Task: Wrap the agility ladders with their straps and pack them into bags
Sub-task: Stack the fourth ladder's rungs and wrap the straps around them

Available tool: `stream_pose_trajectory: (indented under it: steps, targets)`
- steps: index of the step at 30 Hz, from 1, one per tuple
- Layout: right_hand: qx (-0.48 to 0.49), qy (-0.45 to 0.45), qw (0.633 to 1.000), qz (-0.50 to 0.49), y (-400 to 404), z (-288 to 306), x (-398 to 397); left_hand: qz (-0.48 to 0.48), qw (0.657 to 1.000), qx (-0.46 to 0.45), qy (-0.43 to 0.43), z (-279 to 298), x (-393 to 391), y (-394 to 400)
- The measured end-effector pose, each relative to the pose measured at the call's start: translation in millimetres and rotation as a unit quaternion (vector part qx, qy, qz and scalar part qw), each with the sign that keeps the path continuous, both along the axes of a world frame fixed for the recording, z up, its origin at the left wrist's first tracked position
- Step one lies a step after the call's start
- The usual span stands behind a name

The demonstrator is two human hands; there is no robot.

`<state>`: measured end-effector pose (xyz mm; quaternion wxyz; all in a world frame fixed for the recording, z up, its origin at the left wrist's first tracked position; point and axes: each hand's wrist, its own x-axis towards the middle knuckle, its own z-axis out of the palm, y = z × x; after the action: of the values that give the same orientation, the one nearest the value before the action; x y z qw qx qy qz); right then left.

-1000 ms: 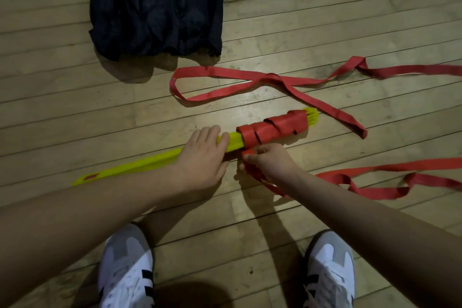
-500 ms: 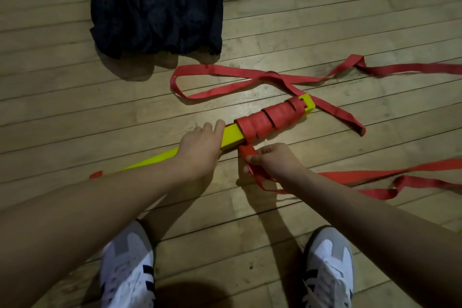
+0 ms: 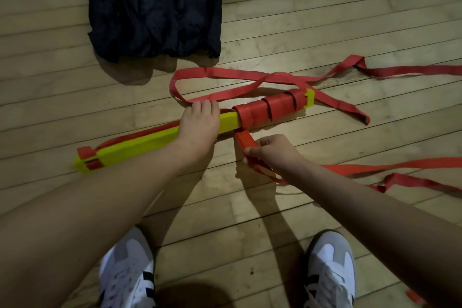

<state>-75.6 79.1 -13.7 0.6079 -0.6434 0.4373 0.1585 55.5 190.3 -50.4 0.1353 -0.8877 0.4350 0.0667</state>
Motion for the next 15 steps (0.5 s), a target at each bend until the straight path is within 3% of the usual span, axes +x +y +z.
stream_pose_trajectory:
  steps: [4,8,10,12,15]
  targets:
    - [-0.007,0.005,1.0,0.0,5.3,-4.6,-3.3,-0.088,0.996,0.002,-0.013,-9.4,-9.2,17.1]
    - [-0.011,0.009,1.0,-0.001,9.5,-7.4,-7.2,-0.143,0.986,-0.071,-0.041,-17.0,-24.6,43.0]
    - [-0.002,0.004,1.0,0.011,11.9,-5.6,-10.6,-0.166,0.984,-0.059,-0.018,-10.6,-28.6,44.9]
    - [0.005,0.009,1.0,0.02,13.9,-5.4,-14.3,-0.121,0.991,-0.009,0.047,-4.4,-34.1,39.1]
    - [-0.001,0.03,0.999,0.022,13.7,-4.4,-17.2,-0.051,0.996,0.015,0.071,2.7,-35.7,30.4]
